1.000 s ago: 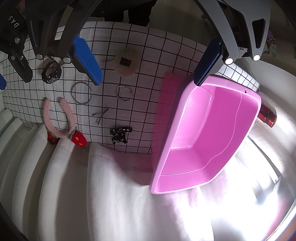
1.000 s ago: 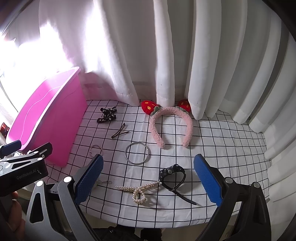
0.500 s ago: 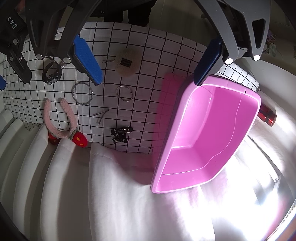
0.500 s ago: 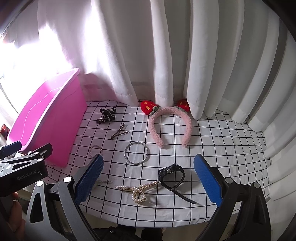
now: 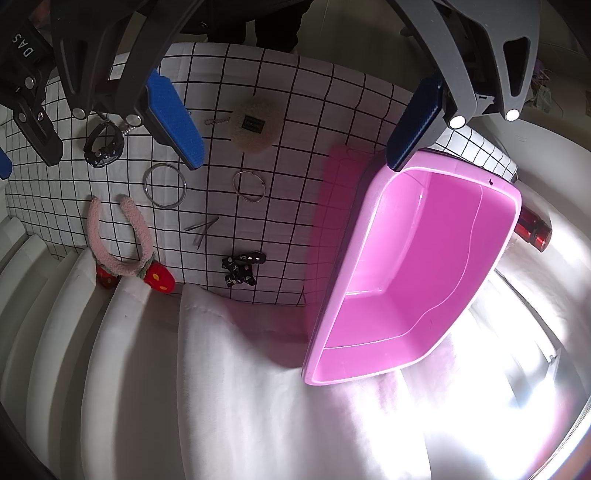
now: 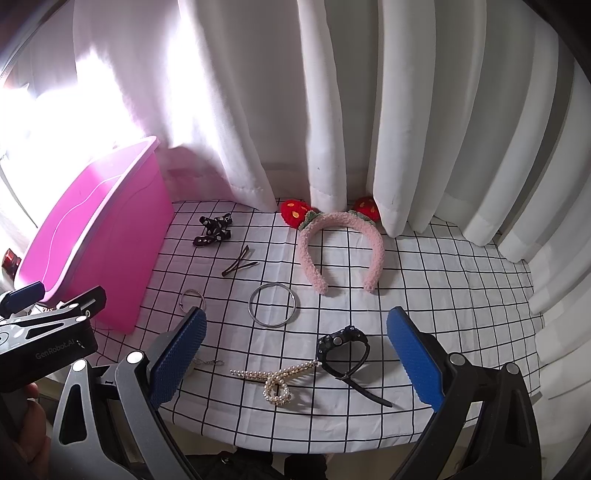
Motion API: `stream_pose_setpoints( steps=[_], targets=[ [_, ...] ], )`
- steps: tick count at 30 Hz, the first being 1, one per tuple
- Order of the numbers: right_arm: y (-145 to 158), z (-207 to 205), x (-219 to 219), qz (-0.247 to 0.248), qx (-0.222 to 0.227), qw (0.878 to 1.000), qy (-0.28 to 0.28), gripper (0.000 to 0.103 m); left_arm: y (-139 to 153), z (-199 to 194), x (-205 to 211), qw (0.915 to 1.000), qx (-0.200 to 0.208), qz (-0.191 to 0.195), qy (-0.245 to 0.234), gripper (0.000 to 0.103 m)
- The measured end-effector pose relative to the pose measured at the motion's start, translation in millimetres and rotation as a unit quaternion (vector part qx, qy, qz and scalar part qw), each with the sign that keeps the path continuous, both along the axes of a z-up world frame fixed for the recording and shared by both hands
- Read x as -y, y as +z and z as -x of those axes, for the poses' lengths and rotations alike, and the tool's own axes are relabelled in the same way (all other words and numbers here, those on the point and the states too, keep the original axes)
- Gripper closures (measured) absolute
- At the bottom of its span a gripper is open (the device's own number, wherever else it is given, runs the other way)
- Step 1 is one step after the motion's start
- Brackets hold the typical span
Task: Organize jewelry
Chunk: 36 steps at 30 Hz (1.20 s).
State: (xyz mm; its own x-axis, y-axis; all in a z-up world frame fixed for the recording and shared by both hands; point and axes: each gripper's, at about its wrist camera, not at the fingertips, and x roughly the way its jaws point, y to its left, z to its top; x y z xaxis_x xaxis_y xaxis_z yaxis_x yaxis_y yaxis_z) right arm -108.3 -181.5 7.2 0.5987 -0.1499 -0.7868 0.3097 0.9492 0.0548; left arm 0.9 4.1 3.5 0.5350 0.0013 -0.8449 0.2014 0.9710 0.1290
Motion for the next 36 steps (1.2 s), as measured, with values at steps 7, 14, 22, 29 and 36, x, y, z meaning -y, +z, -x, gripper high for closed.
stream_pose_setpoints(
  steps=[7, 14, 22, 29, 36],
  targets=[
    [-1.3, -1.0, 1.3, -0.002, -0.004, 1.0, 0.0, 0.009, -1.8, 1.9, 5.4, 1.0, -0.005, -0.003, -0.004, 0.006],
    [-7.4, 0.9, 7.5, -0.005, -0.008, 1.0, -0.002, 0.009, -9.0, 0.9, 9.0, 0.9999, -0.013, -0.004, -0.002, 0.006],
    [-36.3, 13.7, 28.2, -0.04, -0.019, 0.999, -0.006, 0.009, -29.9, 10.5, 5.5, 0.9997, -0.021, 0.011, -0.004, 0.006],
    [-80.4, 30.5, 50.6, -0.076, -0.048, 0.996, -0.021, 0.009, -66.2, 24.3, 5.2, 0.9979, -0.058, 0.022, -0.02, 0.006],
    [-120.0, 35.8, 71.8, -0.09, -0.081, 0.992, -0.041, 0.009, -111.5, 26.7, 9.6, 0.9963, -0.082, 0.014, -0.022, 0.006]
  ],
)
